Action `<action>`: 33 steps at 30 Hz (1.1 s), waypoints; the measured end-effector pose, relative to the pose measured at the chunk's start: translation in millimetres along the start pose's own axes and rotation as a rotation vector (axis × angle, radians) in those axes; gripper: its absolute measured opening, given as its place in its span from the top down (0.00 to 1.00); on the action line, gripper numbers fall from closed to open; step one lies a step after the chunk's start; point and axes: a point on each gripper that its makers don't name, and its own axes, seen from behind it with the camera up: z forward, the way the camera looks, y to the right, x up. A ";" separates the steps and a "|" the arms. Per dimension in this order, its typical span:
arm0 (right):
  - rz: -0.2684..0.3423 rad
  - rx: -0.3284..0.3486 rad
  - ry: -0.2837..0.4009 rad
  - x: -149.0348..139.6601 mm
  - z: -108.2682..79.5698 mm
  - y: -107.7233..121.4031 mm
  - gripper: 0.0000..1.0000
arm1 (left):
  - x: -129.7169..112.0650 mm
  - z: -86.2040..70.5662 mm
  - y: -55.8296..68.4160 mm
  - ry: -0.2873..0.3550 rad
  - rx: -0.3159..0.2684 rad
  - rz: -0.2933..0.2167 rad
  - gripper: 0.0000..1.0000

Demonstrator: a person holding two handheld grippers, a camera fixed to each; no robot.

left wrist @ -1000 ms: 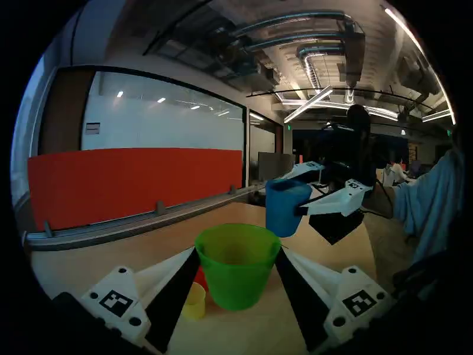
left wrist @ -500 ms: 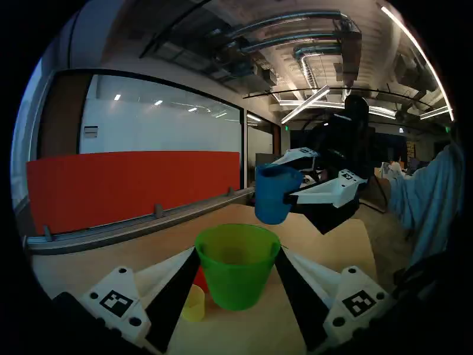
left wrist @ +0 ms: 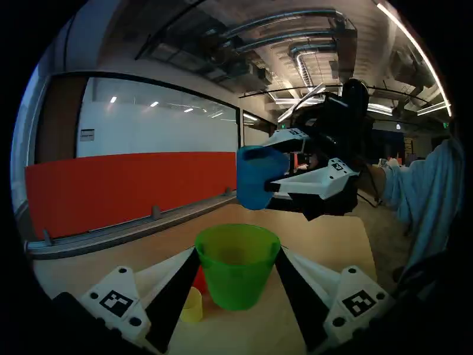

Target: Pour water

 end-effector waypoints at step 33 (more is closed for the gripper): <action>-0.421 -0.041 0.009 63.0 27.6 14.6 0.09 | 8.9 7.8 14.9 0.016 -0.027 0.006 0.13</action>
